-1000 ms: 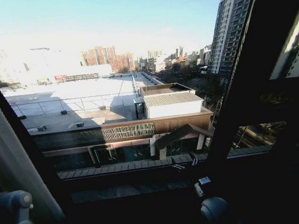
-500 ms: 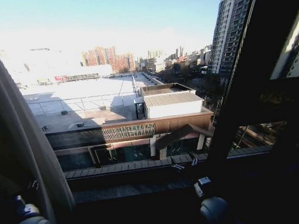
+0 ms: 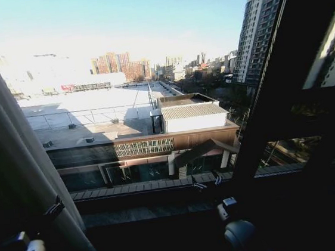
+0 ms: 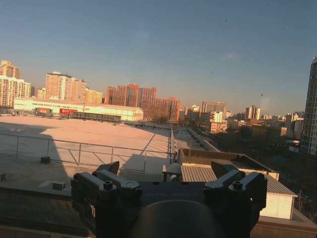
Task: Open the curtains by pulling them apart, changing their state from closed to fully open.
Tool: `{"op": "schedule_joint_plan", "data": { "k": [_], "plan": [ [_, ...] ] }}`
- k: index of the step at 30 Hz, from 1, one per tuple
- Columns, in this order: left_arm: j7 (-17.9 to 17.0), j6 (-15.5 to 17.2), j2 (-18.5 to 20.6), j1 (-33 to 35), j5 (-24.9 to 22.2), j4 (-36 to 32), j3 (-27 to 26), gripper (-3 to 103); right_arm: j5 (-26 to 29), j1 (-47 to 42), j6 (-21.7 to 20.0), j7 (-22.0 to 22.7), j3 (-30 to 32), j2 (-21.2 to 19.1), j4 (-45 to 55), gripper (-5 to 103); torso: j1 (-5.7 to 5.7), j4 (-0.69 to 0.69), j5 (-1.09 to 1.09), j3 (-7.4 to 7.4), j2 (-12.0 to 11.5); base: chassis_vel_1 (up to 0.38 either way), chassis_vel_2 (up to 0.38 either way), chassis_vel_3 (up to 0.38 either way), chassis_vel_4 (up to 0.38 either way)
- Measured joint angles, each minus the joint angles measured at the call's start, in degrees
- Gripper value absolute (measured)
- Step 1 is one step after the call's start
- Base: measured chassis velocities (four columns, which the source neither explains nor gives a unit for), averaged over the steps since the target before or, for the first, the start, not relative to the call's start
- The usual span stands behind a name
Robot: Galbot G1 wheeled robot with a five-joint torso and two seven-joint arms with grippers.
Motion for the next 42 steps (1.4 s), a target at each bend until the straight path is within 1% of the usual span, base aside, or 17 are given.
{"op": "schedule_joint_plan", "data": {
  "k": [2,3,4,7,8,10,13,14,18,25,31,35,42],
  "plan": [
    [4.1,-0.2,0.2,-0.2,-0.9,0.1,0.4,100,0.3,0.0,-0.1,0.2,0.3,0.0,-0.1,100,0.01,0.00,0.01,0.00,0.0,0.000,0.000,0.000,0.000],
    [5.3,0.5,0.2,-0.3,-1.4,-0.1,0.8,100,0.4,0.1,-0.2,0.3,0.5,0.0,-0.3,100,0.01,0.00,0.00,0.00,0.0,0.000,0.000,0.000,0.000],
    [5.3,0.5,0.2,-0.3,-1.4,-0.1,0.8,100,0.4,0.1,-0.2,0.3,0.5,0.0,-0.3,100,0.01,0.00,0.00,0.00,0.0,0.000,0.000,0.000,0.000],
    [7.9,2.8,0.1,-0.4,-2.4,-0.8,2.2,100,1.6,0.4,-1.5,0.8,0.7,0.2,-0.5,100,0.01,0.00,0.01,0.00,0.0,0.000,0.000,0.000,0.000],
    [7.9,2.8,0.1,-0.4,-2.4,-0.8,2.2,100,1.6,0.4,-1.5,0.8,0.7,0.2,-0.5,100,0.01,0.00,0.01,0.00,0.0,0.000,0.000,0.000,0.000],
    [8.9,3.0,0.0,-0.6,-2.2,-0.7,2.7,100,2.5,0.6,-3.4,1.0,0.8,0.2,-0.1,100,0.01,0.00,0.01,0.00,0.0,0.000,0.000,0.000,0.000],
    [9.2,2.9,0.0,-1.2,-1.5,-0.2,2.7,100,3.5,1.1,-6.1,1.2,1.0,0.1,0.6,100,0.01,0.00,0.01,0.00,0.0,0.000,0.000,0.000,0.000],
    [9.2,2.9,0.0,-1.2,-1.5,-0.2,2.7,100,3.5,1.1,-6.1,1.2,1.0,0.1,0.6,100,0.01,0.00,0.01,0.00,0.0,0.000,0.000,0.000,0.000],
    [9.2,0.7,0.0,-1.0,-0.2,1.2,2.1,100,3.9,1.5,-7.5,1.3,1.1,-0.1,1.0,100,0.01,0.01,0.01,0.01,0.0,0.000,0.000,0.000,0.000],
    [9.3,-0.9,-0.6,-0.4,0.5,1.9,1.9,100,4.0,1.2,-7.8,1.4,1.2,-0.3,1.5,100,0.01,0.00,0.00,0.00,0.0,-0.044,-0.081,0.056,0.066],
    [9.6,-1.4,-0.7,-0.1,0.8,2.0,1.9,100,4.0,1.2,-8.4,1.9,1.2,-0.5,1.9,100,0.02,0.00,0.00,0.00,0.0,-0.142,-0.175,0.161,0.169],
    [11.8,-2.7,-1.2,0.8,1.6,1.9,1.8,100,4.2,1.2,-8.9,2.4,1.2,-0.7,2.3,100,0.01,0.00,0.02,0.00,0.0,-0.262,-0.244,0.252,0.255],
    [12.2,-3.4,-1.8,1.1,2.2,2.0,1.9,100,4.2,1.2,-8.9,2.5,1.2,-0.9,2.6,100,0.01,0.00,0.00,0.00,0.0,-0.319,-0.299,0.322,0.322]
  ]
}}
